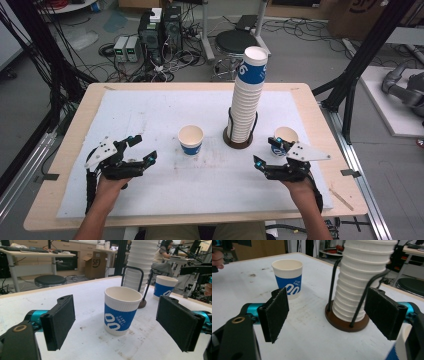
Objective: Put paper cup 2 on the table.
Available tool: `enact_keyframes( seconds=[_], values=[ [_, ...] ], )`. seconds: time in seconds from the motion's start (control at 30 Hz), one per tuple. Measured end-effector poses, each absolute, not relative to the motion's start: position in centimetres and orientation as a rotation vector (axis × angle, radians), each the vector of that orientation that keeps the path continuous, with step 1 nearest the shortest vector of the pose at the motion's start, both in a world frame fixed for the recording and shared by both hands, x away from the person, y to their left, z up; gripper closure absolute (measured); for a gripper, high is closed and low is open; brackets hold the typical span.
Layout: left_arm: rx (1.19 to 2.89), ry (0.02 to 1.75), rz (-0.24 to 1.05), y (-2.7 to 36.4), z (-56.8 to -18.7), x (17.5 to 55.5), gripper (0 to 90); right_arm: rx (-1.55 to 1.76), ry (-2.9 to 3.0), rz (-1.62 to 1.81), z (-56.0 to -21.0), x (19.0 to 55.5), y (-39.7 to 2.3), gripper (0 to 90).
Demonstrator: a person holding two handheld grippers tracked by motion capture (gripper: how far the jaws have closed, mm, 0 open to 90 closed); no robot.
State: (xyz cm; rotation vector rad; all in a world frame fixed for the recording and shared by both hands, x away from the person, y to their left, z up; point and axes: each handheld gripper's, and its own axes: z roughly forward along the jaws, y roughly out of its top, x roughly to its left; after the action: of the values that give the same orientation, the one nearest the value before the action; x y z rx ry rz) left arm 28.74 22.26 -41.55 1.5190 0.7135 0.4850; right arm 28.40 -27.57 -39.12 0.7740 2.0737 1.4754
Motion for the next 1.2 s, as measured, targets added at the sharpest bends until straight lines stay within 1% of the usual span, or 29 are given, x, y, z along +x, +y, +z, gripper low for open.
enact_keyframes(
  seconds=[0.37, 1.2],
  values=[
    [1.524, 0.699, 0.485, 22.1, -41.4, 28.5, 15.4, 0.843, 2.014, 1.437, -39.5, 26.7, -30.1, 20.4],
    [1.522, 0.706, 0.492, 22.2, -41.4, 28.3, 15.5, 0.843, 2.003, 1.428, -39.6, 26.3, -30.0, 20.4]
  ],
)
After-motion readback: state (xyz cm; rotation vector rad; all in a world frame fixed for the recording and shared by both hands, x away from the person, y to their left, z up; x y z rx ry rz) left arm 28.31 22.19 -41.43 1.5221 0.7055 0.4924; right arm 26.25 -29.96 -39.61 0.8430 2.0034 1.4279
